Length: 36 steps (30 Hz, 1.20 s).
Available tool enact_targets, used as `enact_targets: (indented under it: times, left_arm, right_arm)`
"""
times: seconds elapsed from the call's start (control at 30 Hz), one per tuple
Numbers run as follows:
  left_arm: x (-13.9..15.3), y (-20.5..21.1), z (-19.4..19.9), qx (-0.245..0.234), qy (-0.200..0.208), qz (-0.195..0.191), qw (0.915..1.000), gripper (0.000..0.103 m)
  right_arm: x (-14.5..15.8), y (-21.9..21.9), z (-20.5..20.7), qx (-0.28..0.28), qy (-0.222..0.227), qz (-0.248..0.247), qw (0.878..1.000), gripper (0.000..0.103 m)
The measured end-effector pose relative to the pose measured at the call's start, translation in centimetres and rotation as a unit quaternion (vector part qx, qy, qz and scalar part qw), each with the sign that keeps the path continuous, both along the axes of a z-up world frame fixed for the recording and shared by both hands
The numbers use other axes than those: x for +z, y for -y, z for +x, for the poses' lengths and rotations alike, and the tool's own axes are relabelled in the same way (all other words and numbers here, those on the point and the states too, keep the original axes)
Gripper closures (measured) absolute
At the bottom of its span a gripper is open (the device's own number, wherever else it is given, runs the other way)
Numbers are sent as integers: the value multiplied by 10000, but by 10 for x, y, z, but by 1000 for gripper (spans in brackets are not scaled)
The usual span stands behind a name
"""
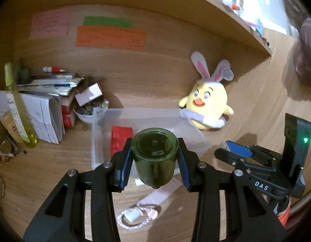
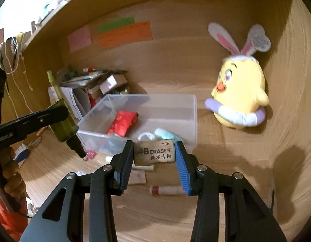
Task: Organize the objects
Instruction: 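Carry the dark green cylinder and eraser into the clear box and open both tools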
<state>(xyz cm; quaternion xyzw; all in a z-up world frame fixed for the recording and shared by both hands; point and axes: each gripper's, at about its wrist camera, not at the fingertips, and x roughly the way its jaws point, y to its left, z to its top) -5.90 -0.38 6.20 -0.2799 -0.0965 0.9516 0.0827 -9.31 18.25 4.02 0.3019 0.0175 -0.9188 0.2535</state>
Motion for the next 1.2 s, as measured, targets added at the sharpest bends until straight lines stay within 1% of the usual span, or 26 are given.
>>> enact_targets:
  times: [0.33, 0.57, 0.8, 1.03, 1.2]
  left_arm:
    - [10, 15, -15, 238, -138, -60, 9996, 62]
    - [5, 21, -43, 374, -1, -135, 9992, 62]
    - [-16, 24, -71, 501, 311, -167, 9981, 62]
    - [-35, 28, -87, 639, 607, -246, 9958, 62]
    - [-47, 30, -95, 633, 795, -260, 9945, 62]
  right_arm:
    - [15, 23, -19, 132, -166, 11, 9998, 66]
    - [18, 31, -39, 93, -201, 31, 9998, 66]
    - [2, 36, -64, -78, 19, 112, 9999, 66]
    - [-22, 42, -83, -117, 321, 232, 9991, 66]
    - [-34, 44, -91, -123, 476, 321, 9983, 66]
